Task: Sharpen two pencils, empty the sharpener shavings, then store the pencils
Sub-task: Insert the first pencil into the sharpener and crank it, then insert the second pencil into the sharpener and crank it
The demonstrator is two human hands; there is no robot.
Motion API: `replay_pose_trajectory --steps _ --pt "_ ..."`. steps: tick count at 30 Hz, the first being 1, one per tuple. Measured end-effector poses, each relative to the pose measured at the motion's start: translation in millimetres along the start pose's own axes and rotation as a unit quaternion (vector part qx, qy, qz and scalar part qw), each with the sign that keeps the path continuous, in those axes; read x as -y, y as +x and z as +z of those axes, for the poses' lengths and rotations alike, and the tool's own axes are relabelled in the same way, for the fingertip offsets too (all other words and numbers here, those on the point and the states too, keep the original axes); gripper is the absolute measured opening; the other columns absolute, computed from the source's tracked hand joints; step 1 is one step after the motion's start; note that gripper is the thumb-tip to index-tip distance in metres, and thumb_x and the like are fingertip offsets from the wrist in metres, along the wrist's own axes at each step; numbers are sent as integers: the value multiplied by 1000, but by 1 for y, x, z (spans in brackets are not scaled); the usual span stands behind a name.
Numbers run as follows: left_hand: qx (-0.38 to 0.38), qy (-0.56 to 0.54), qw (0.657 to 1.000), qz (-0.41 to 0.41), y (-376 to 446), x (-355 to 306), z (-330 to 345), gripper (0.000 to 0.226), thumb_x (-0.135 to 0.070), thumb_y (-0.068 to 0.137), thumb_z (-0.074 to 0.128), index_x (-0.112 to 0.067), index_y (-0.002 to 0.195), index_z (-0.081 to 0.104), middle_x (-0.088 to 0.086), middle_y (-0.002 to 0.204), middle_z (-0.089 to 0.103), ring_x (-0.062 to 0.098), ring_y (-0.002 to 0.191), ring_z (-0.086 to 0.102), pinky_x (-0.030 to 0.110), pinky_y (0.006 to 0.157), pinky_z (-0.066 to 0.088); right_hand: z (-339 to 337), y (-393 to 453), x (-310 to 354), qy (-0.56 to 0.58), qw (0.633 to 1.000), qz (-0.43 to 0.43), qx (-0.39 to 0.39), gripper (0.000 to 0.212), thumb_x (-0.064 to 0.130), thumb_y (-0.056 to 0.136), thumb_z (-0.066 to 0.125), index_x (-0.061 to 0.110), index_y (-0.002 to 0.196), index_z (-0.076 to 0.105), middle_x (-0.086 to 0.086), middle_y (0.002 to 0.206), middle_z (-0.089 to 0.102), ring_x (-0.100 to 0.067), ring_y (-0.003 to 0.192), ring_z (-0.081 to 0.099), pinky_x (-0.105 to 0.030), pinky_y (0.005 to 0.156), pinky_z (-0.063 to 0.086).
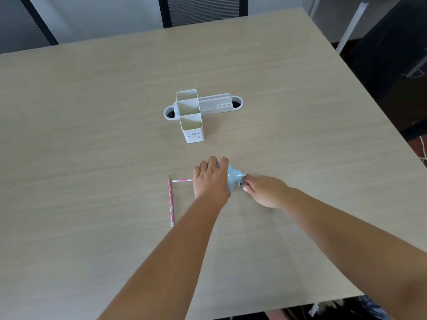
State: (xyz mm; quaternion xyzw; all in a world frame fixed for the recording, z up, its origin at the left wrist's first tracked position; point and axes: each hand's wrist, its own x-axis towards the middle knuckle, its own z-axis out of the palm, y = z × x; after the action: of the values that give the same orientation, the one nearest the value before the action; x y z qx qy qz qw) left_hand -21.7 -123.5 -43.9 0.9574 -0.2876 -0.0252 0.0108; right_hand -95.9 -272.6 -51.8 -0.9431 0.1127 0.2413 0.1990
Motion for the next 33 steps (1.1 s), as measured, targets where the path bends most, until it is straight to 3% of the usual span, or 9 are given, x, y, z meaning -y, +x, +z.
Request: replay_pose_trajectory --steps 3,5,8,10,12,14,17,24,33 --pt "18 -14 1000 18 -2 2 -3 79 -29 60 80 -23 126 37 1 124 43 27 112 41 34 90 33 4 -9 3 20 999 19 -27 31 39 97 34 20 120 40 -1 95 58 -27 88 58 -36 72 46" --pt "42 -41 998 33 -1 6 -10 98 -39 57 83 -29 137 28 -3 136 34 27 125 31 37 100 28 -2 -16 5 26 997 32 -61 34 38 95 39 22 124 37 -1 95 56 -28 88 58 -34 69 43" --pt "55 -149 987 25 -7 11 -27 111 -53 54 78 -37 143 14 -9 143 25 23 135 18 40 107 18 -21 -25 12 77 990 11 -122 37 33 91 47 25 127 38 1 101 54 -23 82 56 -31 71 42" --pt "44 -223 974 2 -14 23 -37 100 -50 61 71 -40 144 16 -11 143 26 18 134 19 40 109 16 -36 -26 22 112 980 -32 -160 38 29 90 52 23 126 42 8 99 45 -17 78 50 -28 71 40" --pt "35 -233 972 -25 -18 45 -40 80 -41 74 63 -39 143 25 -12 144 31 17 135 22 40 109 16 -48 -23 35 116 974 -80 -176 39 29 89 55 23 126 45 7 106 47 -15 87 51 -29 75 40" --pt "42 -194 978 -59 -20 69 -37 57 -34 86 53 -38 140 36 -12 144 38 16 136 26 38 108 15 -52 -17 48 103 976 -122 -151 42 31 86 58 25 126 47 1 118 50 -19 106 51 -34 86 44" --pt "69 -110 990 -53 -20 87 -30 34 -34 95 43 -44 127 52 -17 135 51 14 134 31 38 106 15 -42 -4 64 58 984 -140 -99 47 33 84 62 32 128 50 0 126 48 -23 114 45 -40 96 43" --pt "49 -17 999 0 -15 94 -24 27 -46 98 39 -47 112 62 -15 105 67 14 111 52 39 102 19 -40 5 71 51 986 -122 -97 47 26 81 64 34 126 54 2 129 52 -23 117 49 -36 96 43" --pt "77 -8 997 27 -7 115 -30 26 -43 99 40 -47 114 61 -16 111 68 12 103 59 32 98 17 -41 4 76 57 990 -96 -90 48 24 79 65 37 124 55 7 128 53 -21 118 50 -42 94 47"
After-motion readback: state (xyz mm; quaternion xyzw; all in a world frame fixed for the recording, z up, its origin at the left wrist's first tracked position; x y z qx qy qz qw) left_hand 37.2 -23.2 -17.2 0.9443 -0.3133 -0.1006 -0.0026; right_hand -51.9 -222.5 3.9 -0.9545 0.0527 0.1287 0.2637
